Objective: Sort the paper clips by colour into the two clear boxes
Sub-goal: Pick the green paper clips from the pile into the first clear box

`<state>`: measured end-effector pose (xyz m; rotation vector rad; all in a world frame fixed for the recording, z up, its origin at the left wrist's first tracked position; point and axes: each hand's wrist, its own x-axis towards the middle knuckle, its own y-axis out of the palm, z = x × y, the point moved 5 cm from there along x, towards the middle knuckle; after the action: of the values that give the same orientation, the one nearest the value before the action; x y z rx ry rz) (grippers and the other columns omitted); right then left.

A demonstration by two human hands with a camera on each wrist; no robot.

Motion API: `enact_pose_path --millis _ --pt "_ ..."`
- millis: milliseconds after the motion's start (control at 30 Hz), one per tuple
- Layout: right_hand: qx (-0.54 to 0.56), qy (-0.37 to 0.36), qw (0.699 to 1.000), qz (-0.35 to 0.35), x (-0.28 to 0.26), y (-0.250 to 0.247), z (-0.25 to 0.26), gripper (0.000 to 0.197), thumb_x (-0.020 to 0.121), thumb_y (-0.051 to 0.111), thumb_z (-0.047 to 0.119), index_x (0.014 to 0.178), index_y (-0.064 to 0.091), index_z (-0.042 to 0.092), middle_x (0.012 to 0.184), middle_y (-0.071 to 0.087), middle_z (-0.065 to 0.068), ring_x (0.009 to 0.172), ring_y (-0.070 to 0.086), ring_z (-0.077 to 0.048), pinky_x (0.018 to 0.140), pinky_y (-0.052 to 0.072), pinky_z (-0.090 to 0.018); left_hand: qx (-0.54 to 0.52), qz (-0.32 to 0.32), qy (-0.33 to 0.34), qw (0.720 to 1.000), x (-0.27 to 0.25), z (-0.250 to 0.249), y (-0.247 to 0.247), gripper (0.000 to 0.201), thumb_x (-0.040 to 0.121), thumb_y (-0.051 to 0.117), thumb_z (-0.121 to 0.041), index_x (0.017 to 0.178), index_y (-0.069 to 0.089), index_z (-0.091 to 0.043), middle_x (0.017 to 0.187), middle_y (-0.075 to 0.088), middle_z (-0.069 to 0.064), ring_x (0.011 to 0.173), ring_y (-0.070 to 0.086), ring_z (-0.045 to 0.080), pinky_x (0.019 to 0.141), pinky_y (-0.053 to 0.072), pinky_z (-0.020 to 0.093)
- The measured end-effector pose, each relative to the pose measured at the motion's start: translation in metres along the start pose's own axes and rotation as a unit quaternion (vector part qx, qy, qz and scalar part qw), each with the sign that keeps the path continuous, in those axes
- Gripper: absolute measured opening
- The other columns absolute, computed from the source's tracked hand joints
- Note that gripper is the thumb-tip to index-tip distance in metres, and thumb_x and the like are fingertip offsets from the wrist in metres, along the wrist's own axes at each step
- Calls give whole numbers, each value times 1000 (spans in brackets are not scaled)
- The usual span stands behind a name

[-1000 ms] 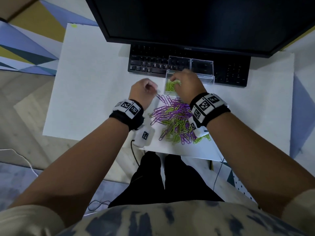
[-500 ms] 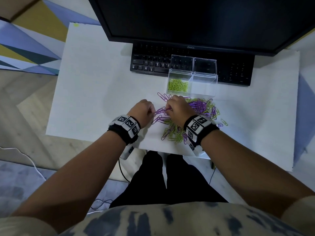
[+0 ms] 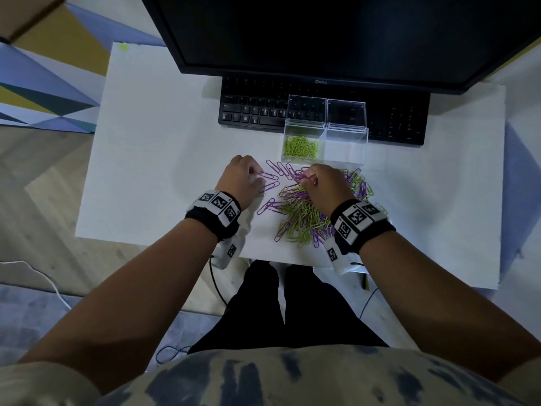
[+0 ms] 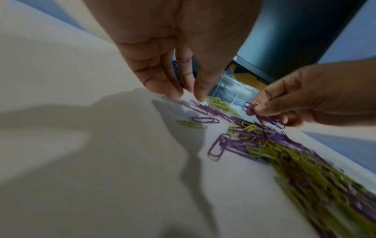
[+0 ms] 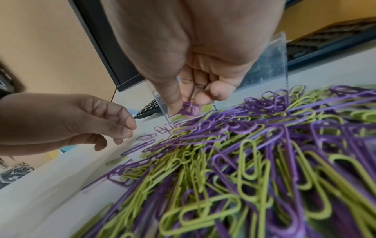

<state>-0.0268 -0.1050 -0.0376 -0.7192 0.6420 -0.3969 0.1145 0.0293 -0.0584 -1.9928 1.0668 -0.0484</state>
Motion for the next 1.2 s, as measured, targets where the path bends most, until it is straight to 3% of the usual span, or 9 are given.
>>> enact_pose_path --millis 100,167,367,467,567,667,867,1000,1200 --pt "-39 -7 999 -18 -2 4 -3 24 94 52 15 111 63 3 109 58 -13 103 55 -27 90 47 -36 46 9 14 999 -9 6 6 10 79 64 -11 89 62 -12 101 51 4 81 54 19 79 47 28" --pt "-77 -40 996 -25 -4 12 1 26 93 50 11 117 61 7 113 53 -11 107 50 -26 92 48 -40 78 28 36 996 -16 13 13 6 81 61 -12 87 63 -12 98 54 5 86 55 22 82 49 34" --pt "-123 -130 984 7 2 41 19 17 80 56 0 92 68 1 90 53 -18 92 53 -36 71 50 -46 103 70 34 992 -19 19 19 6 85 56 -12 89 61 -12 99 54 5 95 54 24 83 49 38" --pt "-110 -112 987 21 8 45 20 8 82 54 2 80 61 2 91 51 -15 95 50 -32 72 50 -46 74 72 33 994 -20 12 17 7 85 50 -8 89 55 -9 95 58 7 86 56 25 77 46 34" --pt "-109 -104 988 46 10 49 20 10 84 51 0 86 60 -1 99 52 -17 103 48 -32 81 47 -43 -26 42 9 999 -21 6 12 15 86 46 -1 88 48 -15 89 63 3 76 56 17 69 42 25" --pt "-80 -106 990 49 8 47 18 13 88 50 1 94 61 0 103 56 -18 104 49 -31 86 44 -39 -89 32 -1 996 -20 3 15 18 87 43 -1 95 49 -15 90 65 9 72 60 19 69 48 30" --pt "-14 -52 999 -5 3 26 -6 26 90 48 2 108 66 9 107 56 -10 102 52 -23 81 38 -25 39 86 58 994 -15 -19 37 15 96 42 -18 102 52 -7 97 61 8 83 58 23 72 46 32" --pt "-37 -54 998 13 -1 26 -15 21 89 57 10 108 67 13 102 53 -6 107 48 -23 85 44 -32 88 104 98 986 -11 -18 47 15 90 51 -12 105 54 -10 94 56 5 83 57 28 72 47 34" --pt "-49 -57 997 12 -1 22 -11 15 92 52 11 97 66 7 104 52 -9 109 47 -25 86 45 -34 98 88 106 986 -10 -15 38 10 90 49 -12 94 58 -13 98 59 8 82 58 26 76 51 38"
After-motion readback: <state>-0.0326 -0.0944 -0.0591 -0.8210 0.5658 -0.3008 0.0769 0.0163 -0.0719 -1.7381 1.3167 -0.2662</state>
